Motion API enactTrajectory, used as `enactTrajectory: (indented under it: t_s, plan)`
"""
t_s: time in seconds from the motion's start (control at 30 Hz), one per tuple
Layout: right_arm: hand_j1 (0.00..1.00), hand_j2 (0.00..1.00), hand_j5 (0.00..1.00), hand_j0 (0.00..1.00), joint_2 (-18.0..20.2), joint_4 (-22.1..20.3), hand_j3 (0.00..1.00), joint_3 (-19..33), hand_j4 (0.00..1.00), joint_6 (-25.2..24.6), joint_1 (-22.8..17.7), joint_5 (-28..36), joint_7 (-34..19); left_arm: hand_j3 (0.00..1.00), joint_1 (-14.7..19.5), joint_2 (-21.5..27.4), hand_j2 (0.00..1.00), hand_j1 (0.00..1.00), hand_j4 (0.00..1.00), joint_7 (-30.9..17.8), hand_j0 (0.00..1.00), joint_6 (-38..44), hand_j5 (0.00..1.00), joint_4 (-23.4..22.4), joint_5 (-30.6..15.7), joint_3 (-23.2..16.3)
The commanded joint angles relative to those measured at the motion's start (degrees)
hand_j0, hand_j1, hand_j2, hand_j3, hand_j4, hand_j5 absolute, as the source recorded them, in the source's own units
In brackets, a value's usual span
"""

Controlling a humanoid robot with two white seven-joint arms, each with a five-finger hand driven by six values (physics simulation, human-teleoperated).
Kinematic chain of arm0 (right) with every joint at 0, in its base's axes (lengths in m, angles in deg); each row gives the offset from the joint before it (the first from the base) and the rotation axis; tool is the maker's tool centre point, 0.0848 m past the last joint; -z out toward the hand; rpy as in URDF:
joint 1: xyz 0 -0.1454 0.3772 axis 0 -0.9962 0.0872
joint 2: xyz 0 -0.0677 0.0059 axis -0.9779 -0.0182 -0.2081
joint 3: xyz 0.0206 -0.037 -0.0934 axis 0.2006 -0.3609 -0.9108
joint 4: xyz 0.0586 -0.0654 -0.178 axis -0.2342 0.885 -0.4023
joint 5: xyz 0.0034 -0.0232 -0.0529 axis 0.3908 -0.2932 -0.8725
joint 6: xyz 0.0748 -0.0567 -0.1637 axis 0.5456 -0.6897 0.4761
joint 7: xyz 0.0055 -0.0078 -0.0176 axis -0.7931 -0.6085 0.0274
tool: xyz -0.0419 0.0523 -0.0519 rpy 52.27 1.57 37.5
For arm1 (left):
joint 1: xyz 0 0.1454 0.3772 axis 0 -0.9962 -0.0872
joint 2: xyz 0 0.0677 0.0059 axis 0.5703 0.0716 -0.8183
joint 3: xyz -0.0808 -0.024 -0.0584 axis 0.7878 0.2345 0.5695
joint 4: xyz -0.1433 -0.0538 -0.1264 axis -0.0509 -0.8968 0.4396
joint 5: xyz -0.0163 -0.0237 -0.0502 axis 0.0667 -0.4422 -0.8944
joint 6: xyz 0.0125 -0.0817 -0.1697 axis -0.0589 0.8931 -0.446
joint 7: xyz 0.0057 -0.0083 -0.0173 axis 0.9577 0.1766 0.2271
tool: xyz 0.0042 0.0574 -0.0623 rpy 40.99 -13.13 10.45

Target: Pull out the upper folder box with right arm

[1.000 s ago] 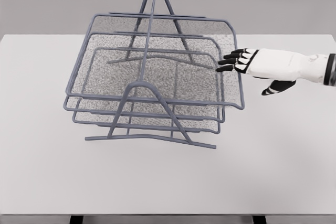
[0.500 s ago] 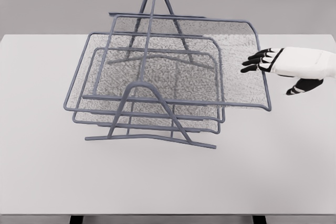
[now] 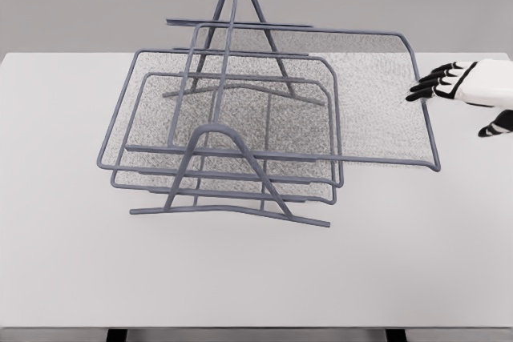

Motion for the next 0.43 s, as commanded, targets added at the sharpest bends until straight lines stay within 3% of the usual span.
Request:
enactTrajectory:
  t_s: [0.0, 0.2, 0.3, 0.4]
  plan:
    - [1.00, 1.00, 1.00, 1.00, 0.75, -0.01, 1.00, 1.00, 1.00, -0.15, 0.00, 1.34, 0.03, 1.00, 0.00, 0.00, 1.00, 1.00, 1.00, -0.01, 1.00, 0.00, 1.00, 0.00, -0.02, 0.02]
    - [1.00, 1.00, 1.00, 1.00, -2.15, -0.01, 1.00, 1.96, 1.00, -0.15, 0.53, 2.75, 0.03, 1.00, 0.00, 0.00, 1.00, 1.00, 1.00, -0.01, 1.00, 0.09, 1.00, 0.00, -0.02, 0.02]
    - [1.00, 1.00, 1.00, 1.00, -5.67, -0.01, 1.00, 1.87, 1.00, -0.15, 2.46, 2.84, 0.03, 1.00, 0.00, 0.00, 1.00, 1.00, 1.00, -0.01, 1.00, 0.00, 1.00, 0.00, -0.02, 0.02]
    - [1.00, 1.00, 1.00, 1.00, -5.75, -0.01, 1.00, 1.87, 1.00, -0.15, 2.55, 2.93, 0.03, 1.00, 0.00, 0.00, 1.00, 1.00, 1.00, -0.01, 1.00, 0.00, 1.00, 0.01, -0.02, 0.02]
